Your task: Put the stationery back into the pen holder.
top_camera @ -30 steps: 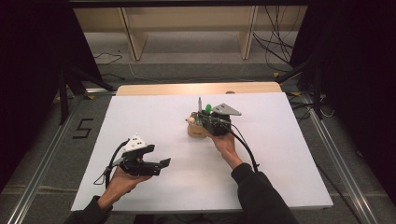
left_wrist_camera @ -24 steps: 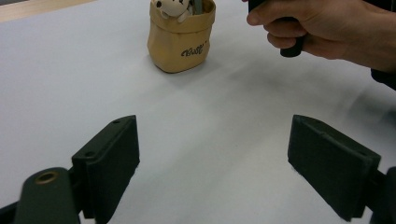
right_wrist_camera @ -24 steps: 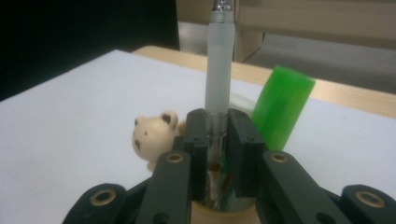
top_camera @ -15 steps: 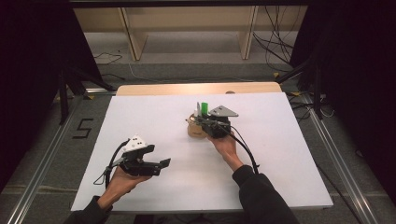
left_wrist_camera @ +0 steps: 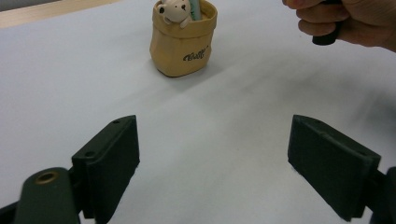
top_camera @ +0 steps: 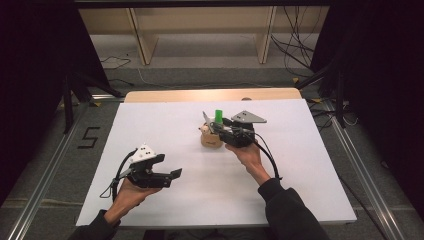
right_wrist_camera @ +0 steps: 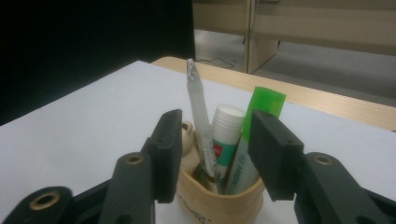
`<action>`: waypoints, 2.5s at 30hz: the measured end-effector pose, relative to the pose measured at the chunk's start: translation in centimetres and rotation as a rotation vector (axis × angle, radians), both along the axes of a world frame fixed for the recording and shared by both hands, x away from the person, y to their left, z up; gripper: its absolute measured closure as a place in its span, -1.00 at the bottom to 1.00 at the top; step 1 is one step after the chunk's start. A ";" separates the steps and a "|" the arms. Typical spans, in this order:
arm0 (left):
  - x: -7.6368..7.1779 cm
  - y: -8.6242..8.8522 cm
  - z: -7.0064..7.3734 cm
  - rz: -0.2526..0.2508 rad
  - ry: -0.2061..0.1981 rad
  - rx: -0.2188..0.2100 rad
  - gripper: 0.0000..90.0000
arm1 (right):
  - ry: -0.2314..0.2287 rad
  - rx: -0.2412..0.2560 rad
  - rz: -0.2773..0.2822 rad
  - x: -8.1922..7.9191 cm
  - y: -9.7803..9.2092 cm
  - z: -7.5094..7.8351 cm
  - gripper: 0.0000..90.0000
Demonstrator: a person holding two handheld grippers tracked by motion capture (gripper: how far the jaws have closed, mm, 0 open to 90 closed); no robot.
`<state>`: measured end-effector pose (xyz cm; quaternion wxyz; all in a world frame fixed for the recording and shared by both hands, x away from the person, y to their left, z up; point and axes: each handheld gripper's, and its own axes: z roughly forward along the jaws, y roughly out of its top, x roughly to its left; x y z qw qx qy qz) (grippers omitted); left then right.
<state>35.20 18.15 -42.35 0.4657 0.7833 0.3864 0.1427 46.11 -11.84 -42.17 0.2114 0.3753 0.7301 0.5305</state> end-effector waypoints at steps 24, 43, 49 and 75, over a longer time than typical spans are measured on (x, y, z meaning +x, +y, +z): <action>-0.4 0.8 0.8 -0.006 -0.042 -0.103 -0.64 | 0.038 -0.011 0.091 -4.9 -2.9 1.3 -0.27; -0.6 1.0 0.9 -0.026 -0.055 -0.103 -0.64 | 0.042 0.006 0.122 -9.7 -6.7 0.1 -0.45; -0.8 0.9 0.9 -0.034 -0.062 -0.098 -0.64 | 0.036 0.012 0.119 -10.7 -7.8 -0.2 -0.48; -1.9 0.9 0.7 -0.047 -0.077 -0.101 -0.65 | 0.054 -0.018 0.085 -13.8 -10.2 -2.0 -0.52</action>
